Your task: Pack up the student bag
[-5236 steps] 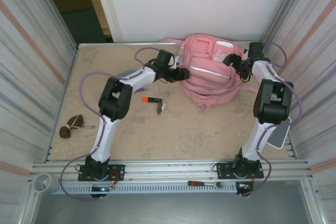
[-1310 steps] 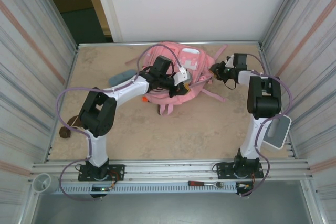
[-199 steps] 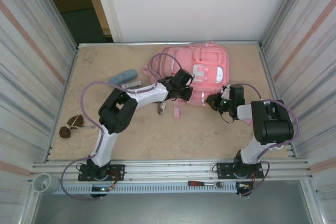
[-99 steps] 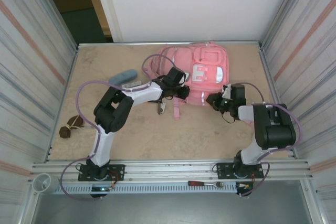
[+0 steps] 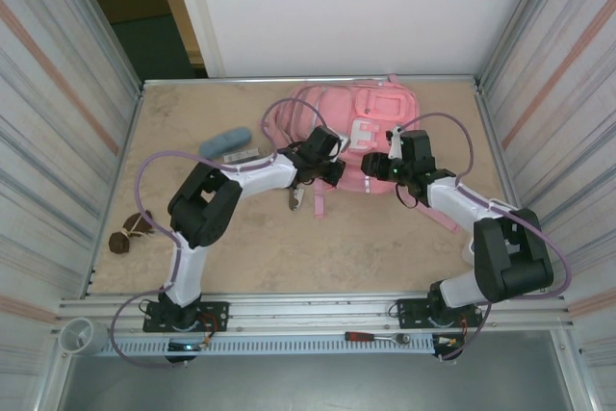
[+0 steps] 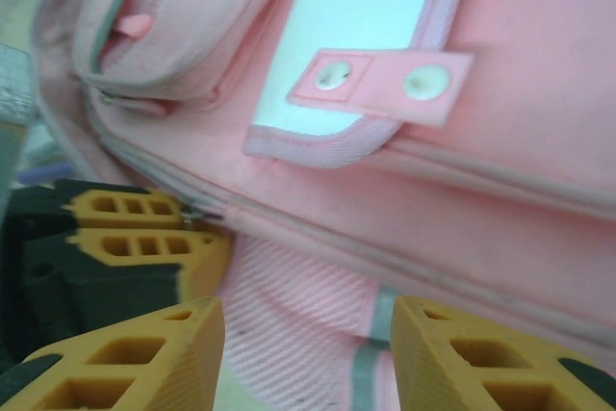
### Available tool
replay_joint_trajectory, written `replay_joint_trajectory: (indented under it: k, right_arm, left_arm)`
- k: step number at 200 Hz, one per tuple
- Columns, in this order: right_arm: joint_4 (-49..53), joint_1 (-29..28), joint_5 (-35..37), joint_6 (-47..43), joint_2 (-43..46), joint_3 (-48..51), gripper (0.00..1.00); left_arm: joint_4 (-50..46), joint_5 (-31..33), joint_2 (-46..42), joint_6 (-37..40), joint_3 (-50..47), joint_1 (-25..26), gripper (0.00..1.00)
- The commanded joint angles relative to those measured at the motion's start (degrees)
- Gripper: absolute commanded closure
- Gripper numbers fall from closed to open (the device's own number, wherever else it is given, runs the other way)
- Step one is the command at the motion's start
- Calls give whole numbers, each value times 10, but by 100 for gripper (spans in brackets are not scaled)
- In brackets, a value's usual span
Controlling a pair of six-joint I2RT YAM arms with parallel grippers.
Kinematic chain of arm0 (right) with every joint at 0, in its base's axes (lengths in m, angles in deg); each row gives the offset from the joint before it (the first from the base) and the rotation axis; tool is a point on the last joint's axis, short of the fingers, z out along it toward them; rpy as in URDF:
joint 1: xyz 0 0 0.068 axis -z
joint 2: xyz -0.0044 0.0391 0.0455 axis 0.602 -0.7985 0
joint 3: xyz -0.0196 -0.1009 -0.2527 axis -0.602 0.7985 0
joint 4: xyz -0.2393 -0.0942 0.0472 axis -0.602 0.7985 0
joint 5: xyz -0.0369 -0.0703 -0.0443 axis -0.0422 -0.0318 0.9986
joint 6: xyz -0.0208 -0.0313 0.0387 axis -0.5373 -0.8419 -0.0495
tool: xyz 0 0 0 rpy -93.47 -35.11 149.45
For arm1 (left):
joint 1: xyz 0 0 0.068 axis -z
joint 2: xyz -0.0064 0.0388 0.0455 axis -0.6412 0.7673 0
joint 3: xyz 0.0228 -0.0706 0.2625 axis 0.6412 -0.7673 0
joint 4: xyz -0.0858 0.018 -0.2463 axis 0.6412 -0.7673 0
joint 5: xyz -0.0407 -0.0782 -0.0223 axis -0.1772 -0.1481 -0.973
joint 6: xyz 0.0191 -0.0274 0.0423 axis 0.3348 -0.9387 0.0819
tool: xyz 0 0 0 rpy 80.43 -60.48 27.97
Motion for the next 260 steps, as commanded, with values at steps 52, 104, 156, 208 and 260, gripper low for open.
replay_joint_trajectory:
  k: [52,104,156,208,260]
  right_arm:
    - [19,-44,98,-278,-46,-53,48]
    - [55,-58,141,-300,-126,-121,48]
    - [139,-66,164,-289,-168,-173,55]
    - [134,-63,142,-288,-109,-124,57]
    - [75,-66,116,-329,-81,-83,56]
  left_arm:
    - [42,-96,-52,0,-17,-28,100]
    - [63,-123,-56,-13,-24,-39,100]
    - [76,-112,-62,-25,-33,-42,100]
    - [80,-120,-69,-45,-36,-45,100]
    - [81,-132,-70,-44,-37,-45,100]
